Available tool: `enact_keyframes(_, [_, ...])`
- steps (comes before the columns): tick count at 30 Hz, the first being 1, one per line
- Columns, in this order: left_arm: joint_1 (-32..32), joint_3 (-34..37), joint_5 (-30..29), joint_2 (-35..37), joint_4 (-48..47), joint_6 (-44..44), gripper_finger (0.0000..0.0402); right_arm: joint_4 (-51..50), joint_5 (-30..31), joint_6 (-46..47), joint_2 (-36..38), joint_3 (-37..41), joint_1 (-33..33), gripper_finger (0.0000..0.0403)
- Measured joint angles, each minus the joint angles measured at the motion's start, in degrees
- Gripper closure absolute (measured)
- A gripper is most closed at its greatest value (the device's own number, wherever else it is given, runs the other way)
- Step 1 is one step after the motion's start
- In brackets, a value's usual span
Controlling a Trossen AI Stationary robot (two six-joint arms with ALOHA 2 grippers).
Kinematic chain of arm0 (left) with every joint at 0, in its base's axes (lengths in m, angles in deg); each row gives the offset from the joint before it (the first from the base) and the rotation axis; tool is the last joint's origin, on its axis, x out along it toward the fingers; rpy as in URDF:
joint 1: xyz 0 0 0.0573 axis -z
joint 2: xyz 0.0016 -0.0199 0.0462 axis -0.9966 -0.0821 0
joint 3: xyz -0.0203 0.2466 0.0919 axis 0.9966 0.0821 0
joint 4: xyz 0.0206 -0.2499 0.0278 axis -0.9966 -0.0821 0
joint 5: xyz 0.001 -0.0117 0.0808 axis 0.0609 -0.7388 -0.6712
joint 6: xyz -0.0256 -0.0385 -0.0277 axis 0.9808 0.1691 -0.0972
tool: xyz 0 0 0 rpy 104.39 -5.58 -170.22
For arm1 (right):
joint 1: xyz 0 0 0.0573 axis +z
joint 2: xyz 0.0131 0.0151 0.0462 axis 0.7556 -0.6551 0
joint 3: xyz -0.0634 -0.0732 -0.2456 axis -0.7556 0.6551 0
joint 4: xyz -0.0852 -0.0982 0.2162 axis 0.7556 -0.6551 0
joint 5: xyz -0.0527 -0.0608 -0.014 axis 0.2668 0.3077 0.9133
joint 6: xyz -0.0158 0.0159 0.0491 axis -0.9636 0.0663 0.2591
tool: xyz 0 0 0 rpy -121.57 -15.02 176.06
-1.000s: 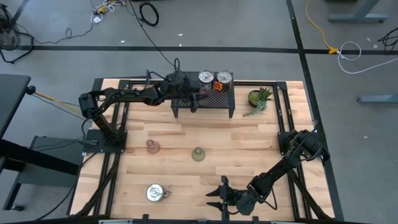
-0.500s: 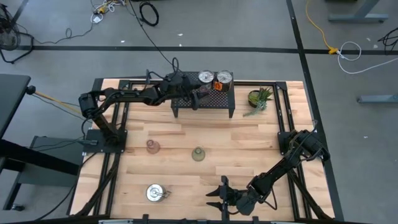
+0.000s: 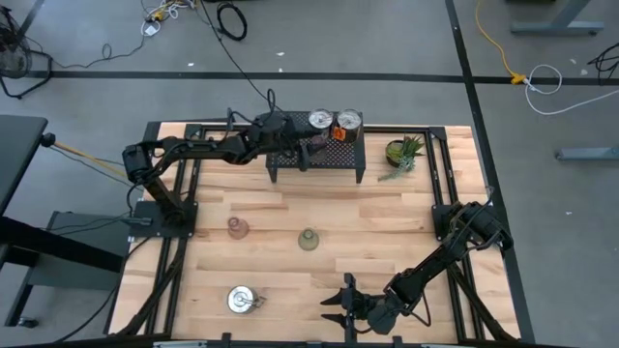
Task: Pick & Place candle stick holders
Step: Put the bottom pink candle holder on the shelf, then put the green candle holder on the shelf aligned with the pink candle holder
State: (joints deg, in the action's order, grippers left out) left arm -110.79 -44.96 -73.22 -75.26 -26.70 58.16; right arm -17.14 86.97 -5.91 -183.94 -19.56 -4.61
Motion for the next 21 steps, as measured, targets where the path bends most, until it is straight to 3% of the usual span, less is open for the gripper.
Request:
enact_keyframes(8, [-0.02, 0.02, -0.49, 2.07, 1.63, -0.39, 0.0184, -0.58, 0.19, 0.78, 0.00, 0.00, -0.04, 0.0250])
enact_keyframes(13, [-0.04, 0.02, 0.44, 5.61, 1.43, -0.45, 0.0184, -7.73, 5.82, 7.60, 0.00, -0.02, -0.06, 0.0250])
enact_keyframes(17, [0.72, 0.00, 7.79, 9.99, -2.81, -0.25, 0.0184, -15.03, 10.44, 15.61, 0.00, -0.02, -0.21, 0.0250])
enact_keyframes(21, [1.03, 0.00, 14.89, 15.38, -13.85, -1.33, 0.0185, -18.88, 11.49, 19.75, 0.00, -0.02, -1.42, 0.0246])
